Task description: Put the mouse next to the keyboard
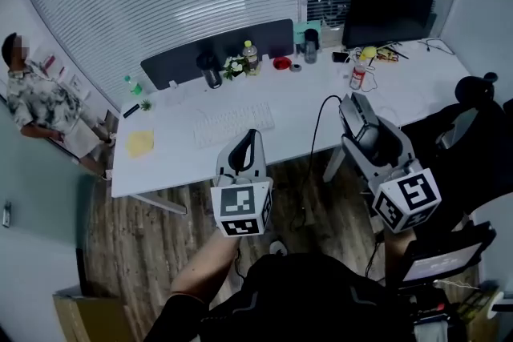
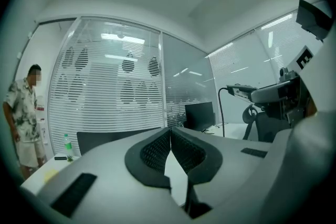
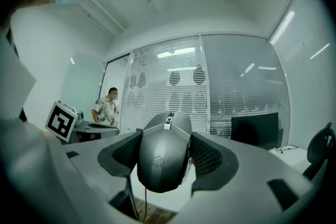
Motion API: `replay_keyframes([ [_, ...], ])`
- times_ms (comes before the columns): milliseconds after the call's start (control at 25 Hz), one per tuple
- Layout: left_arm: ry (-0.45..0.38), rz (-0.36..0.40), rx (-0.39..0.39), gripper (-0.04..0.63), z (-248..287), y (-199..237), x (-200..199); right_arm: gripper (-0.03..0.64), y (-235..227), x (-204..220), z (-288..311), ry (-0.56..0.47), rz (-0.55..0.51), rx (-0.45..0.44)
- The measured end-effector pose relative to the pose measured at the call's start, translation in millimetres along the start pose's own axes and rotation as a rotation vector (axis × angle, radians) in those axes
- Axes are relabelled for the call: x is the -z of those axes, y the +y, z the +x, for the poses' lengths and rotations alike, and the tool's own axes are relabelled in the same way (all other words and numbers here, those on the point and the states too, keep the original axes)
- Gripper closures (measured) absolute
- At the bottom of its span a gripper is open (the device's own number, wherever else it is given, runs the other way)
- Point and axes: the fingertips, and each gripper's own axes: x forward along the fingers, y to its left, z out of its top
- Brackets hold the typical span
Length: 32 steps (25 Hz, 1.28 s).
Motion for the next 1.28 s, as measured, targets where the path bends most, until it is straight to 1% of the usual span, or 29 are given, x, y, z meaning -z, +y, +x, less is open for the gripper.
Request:
replay_keyframes([
  [120, -0.001, -0.031, 0.023, 0.565, 12.1, 14.9, 3.6, 0.327, 4.7, -1.4, 17.5, 0.008, -0.015, 0.007],
  [280, -0.009, -0.069, 0.042, 0.565, 31.5, 36.6, 4.4, 0.327, 11.5, -8.8, 47.2, 0.008, -0.041, -0.015],
  [440, 0.013, -0.061, 0.056, 0.565, 44.9, 46.8, 13.6, 0.327, 13.5, -7.5, 69.3, 0.015, -0.041, -0.030],
  [560, 0.015, -0.041, 0.059, 0.565, 58.4, 47.7, 11.4, 0.327, 4.7, -12.1, 84.4, 0.009, -0.040, -0.045],
  [680, 0.001, -0.030, 0.101, 0.563, 70.2, 38.4, 12.5, 0.327, -5.1, -9.9, 99.5, -0.010, -0.033, -0.071],
  [760, 0.014, -0.019, 0.128, 0.563, 81.0, 30.8, 15.2, 0.327, -12.2, -8.6, 112.7, -0.024, -0.027, -0.105],
  [800, 0.025, -0.016, 0.129, 0.563, 88.3, 28.3, 14.9, 0.327, -17.6, -9.6, 120.6, -0.028, -0.023, -0.124],
  [920, 0.038, -0.028, 0.103, 0.563, 109.7, 21.5, 10.4, 0.327, -37.5, -11.8, 142.4, -0.029, -0.020, -0.176],
  [1080, 0.034, -0.014, 0.038, 0.561, 138.3, 17.6, 3.6, 0.328, -66.9, -12.5, 168.5, -0.032, -0.023, -0.231],
  [1280, 0.020, -0.039, -0.092, 0.561, 158.7, 30.1, 2.9, 0.328, -86.4, -10.3, 200.7, -0.045, -0.038, -0.318],
])
